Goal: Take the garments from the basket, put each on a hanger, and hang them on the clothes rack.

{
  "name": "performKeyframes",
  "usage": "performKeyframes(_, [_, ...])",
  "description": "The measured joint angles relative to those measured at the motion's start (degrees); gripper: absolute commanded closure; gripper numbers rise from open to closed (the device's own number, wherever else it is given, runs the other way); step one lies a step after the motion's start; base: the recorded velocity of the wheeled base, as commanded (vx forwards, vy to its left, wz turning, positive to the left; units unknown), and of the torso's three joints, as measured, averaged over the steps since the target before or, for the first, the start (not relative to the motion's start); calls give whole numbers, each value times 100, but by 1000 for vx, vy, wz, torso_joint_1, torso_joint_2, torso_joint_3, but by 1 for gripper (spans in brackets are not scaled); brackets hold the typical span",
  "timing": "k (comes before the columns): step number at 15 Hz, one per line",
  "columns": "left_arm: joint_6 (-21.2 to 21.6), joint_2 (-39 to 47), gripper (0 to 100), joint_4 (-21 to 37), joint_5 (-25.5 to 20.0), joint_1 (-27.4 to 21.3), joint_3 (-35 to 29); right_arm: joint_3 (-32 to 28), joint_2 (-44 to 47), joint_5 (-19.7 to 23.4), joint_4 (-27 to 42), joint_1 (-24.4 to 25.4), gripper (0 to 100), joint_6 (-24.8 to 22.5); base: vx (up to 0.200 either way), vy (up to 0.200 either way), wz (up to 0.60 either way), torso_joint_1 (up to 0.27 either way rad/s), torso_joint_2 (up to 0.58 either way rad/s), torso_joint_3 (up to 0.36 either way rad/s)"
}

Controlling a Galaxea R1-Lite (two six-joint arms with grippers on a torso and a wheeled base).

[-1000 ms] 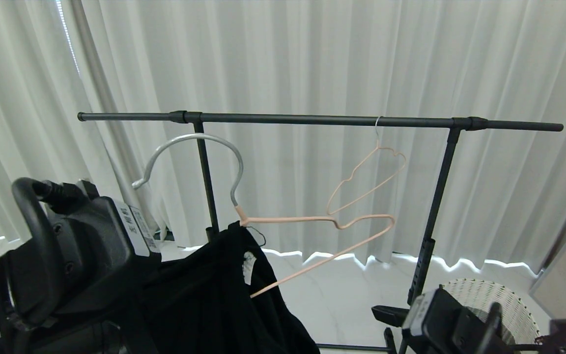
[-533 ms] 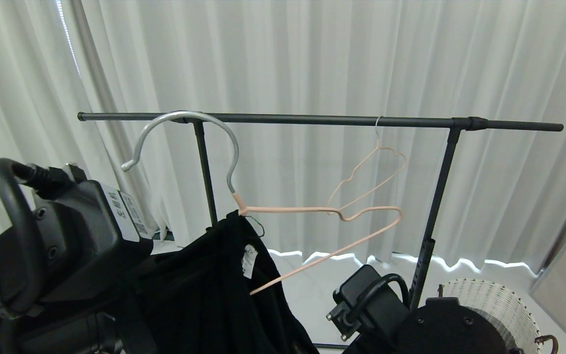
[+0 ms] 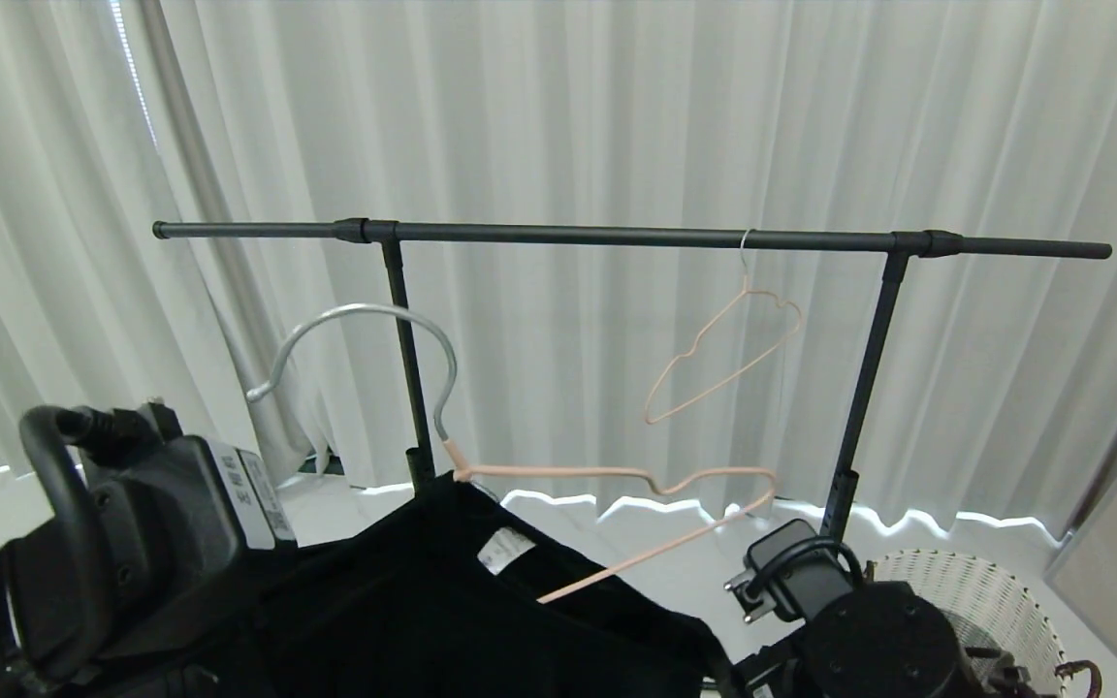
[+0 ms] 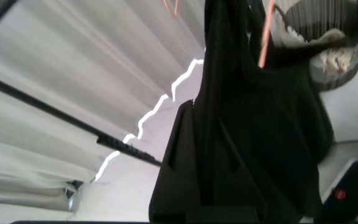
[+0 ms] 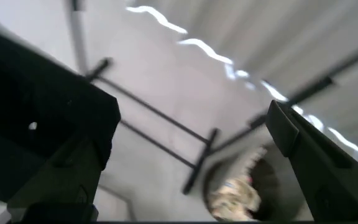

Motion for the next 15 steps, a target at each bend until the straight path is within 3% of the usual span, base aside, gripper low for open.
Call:
performKeyframes(4, [17,-312,100,-2,-11,6,617,72,-339,-200,-7,-918,0,-389,0,0,0,0,0,0])
performKeyframes(7, [48,-468,100,-7,0,9,1014,74,-675,-191,-5,-1074,0,-561,0,0,0,0,0,0])
performKeyframes(11, [34,-372,100,-10,46,15,1197,100,-1012,-145,9,-964,0,-775,0,0,0,0,0,0])
performKeyframes(15, [17,-143,100,-2,295,234,1097,256,-1128,-108,6,-228,0,-775,0,0,0,0,0,0])
